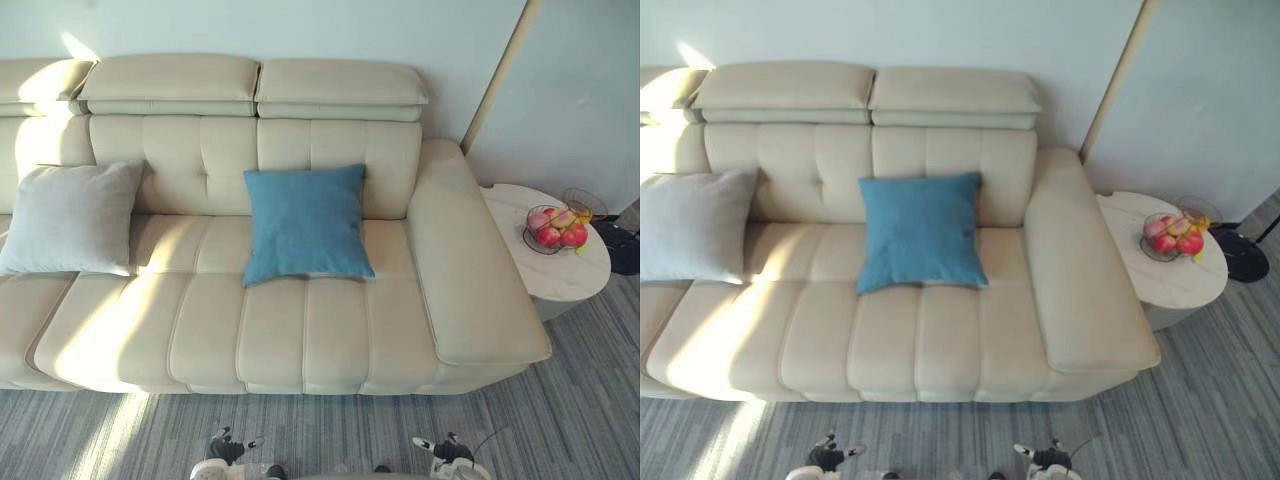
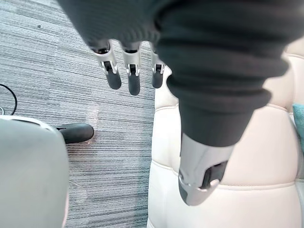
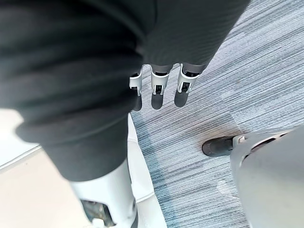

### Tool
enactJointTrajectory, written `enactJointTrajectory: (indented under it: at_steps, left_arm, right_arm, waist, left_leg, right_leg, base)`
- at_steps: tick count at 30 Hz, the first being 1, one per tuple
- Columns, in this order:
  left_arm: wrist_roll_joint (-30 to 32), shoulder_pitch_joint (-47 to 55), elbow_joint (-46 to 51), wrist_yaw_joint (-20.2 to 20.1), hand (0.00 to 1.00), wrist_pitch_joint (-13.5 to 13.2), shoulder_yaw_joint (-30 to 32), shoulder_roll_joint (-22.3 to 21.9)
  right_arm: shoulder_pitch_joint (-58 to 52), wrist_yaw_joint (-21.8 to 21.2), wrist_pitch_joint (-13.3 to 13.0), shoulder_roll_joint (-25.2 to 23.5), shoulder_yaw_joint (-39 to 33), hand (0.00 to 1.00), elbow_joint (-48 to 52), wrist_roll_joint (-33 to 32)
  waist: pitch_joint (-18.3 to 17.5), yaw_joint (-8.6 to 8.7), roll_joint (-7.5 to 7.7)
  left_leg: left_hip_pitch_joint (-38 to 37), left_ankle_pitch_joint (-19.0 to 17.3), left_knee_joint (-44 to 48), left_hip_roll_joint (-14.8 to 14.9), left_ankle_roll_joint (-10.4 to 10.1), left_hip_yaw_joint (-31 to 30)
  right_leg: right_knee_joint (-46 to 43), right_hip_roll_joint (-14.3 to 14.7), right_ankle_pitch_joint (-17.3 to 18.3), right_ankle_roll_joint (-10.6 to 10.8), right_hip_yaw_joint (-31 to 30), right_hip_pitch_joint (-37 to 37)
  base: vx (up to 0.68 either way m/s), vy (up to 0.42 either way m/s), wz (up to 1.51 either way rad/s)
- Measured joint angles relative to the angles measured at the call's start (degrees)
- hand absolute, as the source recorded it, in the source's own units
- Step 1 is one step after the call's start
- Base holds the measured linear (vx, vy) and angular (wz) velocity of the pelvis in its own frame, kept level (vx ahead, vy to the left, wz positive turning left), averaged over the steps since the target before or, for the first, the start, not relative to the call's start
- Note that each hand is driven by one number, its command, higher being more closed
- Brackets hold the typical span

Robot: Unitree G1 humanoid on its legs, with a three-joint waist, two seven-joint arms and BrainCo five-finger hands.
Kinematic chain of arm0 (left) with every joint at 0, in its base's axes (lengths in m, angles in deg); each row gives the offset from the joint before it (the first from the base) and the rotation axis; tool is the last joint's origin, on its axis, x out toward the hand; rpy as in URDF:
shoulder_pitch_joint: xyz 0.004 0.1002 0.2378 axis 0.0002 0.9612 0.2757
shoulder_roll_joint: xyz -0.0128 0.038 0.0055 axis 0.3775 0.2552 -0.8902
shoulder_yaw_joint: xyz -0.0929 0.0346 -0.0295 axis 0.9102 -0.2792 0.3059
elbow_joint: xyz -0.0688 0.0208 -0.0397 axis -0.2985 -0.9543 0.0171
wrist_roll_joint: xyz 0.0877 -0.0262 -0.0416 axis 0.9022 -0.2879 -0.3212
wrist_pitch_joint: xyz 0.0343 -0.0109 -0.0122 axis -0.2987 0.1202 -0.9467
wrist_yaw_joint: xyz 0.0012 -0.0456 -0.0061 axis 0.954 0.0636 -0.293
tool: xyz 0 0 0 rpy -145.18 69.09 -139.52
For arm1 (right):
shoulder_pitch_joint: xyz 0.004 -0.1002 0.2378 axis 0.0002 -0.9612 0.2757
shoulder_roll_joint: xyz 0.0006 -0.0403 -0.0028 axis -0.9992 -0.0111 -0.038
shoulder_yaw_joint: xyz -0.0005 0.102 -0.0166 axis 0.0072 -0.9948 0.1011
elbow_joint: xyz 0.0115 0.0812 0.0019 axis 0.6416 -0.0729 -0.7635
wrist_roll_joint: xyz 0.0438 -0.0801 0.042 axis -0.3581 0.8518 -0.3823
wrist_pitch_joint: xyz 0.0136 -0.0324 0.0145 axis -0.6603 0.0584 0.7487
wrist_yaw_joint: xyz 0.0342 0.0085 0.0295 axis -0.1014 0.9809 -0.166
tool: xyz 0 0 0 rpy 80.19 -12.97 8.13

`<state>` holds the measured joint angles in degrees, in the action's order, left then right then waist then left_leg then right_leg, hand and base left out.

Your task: Pick up cushions and gather them together orderly.

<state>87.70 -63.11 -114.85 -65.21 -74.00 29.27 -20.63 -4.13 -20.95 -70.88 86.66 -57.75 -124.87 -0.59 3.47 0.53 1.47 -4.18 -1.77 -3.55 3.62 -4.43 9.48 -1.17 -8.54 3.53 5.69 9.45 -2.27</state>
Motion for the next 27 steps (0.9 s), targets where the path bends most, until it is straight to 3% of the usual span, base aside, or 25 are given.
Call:
enactJointTrajectory:
  at_steps: [8,12,14,19,20,21,22,24,25,27]
  left_arm:
    - [1.1,0.0,-0.1,-0.1,0.00,0.0,-0.2,0.0]
    - [1.1,-1.5,0.1,-0.2,0.00,0.0,-0.7,0.0]
    - [1.0,-1.8,0.1,-0.2,0.00,0.0,-1.5,-0.1]
    - [1.6,-2.4,0.1,-0.3,0.00,0.2,-1.8,0.0]
    - [2.2,-3.0,0.1,-0.2,0.00,0.2,-1.8,0.2]
    - [2.2,-3.6,0.0,-0.2,0.00,0.2,-1.8,0.4]
    - [2.2,-4.0,-0.1,-0.2,0.00,0.2,-1.8,0.6]
    - [2.2,-4.5,-0.1,-0.2,0.00,0.3,-1.9,1.8]
    - [2.2,-4.5,-0.1,-0.2,0.00,0.3,-1.9,1.8]
    - [2.2,-4.7,-0.1,-0.1,0.00,0.3,-1.8,2.4]
  right_arm:
    - [-1.4,0.4,1.0,0.2,-0.1,0.00,-0.1,2.2]
    - [-0.4,0.4,1.0,0.2,0.1,0.00,0.0,2.2]
    - [-0.3,0.5,0.9,0.7,0.1,0.00,0.3,2.2]
    - [0.4,0.5,1.0,0.9,1.2,0.00,1.8,2.3]
    - [1.3,0.5,1.1,1.0,2.6,0.00,2.4,2.4]
    - [1.9,0.5,1.2,1.0,3.1,0.00,2.5,2.6]
    - [2.4,0.5,1.2,1.0,3.7,0.00,2.5,3.0]
    - [2.6,0.4,1.4,1.0,5.2,0.00,2.3,4.1]
    - [2.7,0.5,1.4,1.3,5.3,0.00,2.2,4.1]
    - [4.4,0.6,1.2,2.7,7.2,0.00,0.0,4.5]
  waist:
    - [0.8,0.46,-0.69]
    - [2.5,0.16,-0.21]
    - [2.8,0.31,-0.92]
    - [3.2,0.19,-0.43]
    - [3.6,0.50,-0.02]
    - [4.2,0.50,-0.29]
    - [4.5,0.58,-0.48]
    - [4.6,1.04,-0.28]
    - [4.7,1.37,-0.51]
    - [4.7,1.44,-1.38]
  left_leg:
    - [-1.2,0.0,0.0,0.3,-0.2,2.0]
    - [3.4,-3.0,8.9,0.8,-1.2,1.5]
    - [3.7,-3.6,8.6,1.4,-1.1,2.5]
    - [1.0,-6.6,9.3,3.3,-2.0,17.0]
    - [0.9,-7.4,10.1,4.3,-2.1,21.6]
    - [0.9,-7.8,10.7,5.1,-2.3,25.1]
    - [0.7,-7.7,11.0,5.9,-2.5,28.4]
    - [-0.8,-7.7,12.9,8.2,-2.6,34.9]
    - [-2.0,-7.8,12.9,8.4,-2.7,36.7]
    - [-4.8,-7.8,12.8,9.7,-2.8,41.9]
  right_leg:
    - [2.9,-0.4,-1.6,0.7,0.6,-2.6]
    - [2.2,-0.1,-2.7,0.5,-2.7,0.0]
    - [2.2,0.6,-3.6,0.5,-5.5,2.0]
    - [0.3,4.0,-6.4,0.2,-19.7,9.4]
    - [0.4,4.7,-7.1,-1.3,-20.7,11.7]
    - [0.2,4.2,-7.3,-4.6,-16.0,13.5]
    - [-0.6,3.3,-7.7,-6.4,-10.3,14.7]
    - [-4.6,0.5,-7.2,-10.6,10.4,17.3]
    - [-6.0,-1.0,-7.4,-11.8,17.7,17.1]
    - [-11.8,-2.7,-3.8,-14.6,36.9,17.0]
  base:
    - [-0.01,-0.007,-0.03]
    - [-0.09,-0.007,-0.31]
    - [-0.12,-0.003,-0.64]
    - [-0.10,0.021,-1.60]
    - [-0.07,-0.027,-1.95]
    - [-0.06,-0.033,-1.94]
    - [-0.02,-0.045,-1.94]
    - [0.04,-0.089,-1.83]
    - [0.10,-0.147,-1.63]
    - [0.17,-0.205,-1.75]
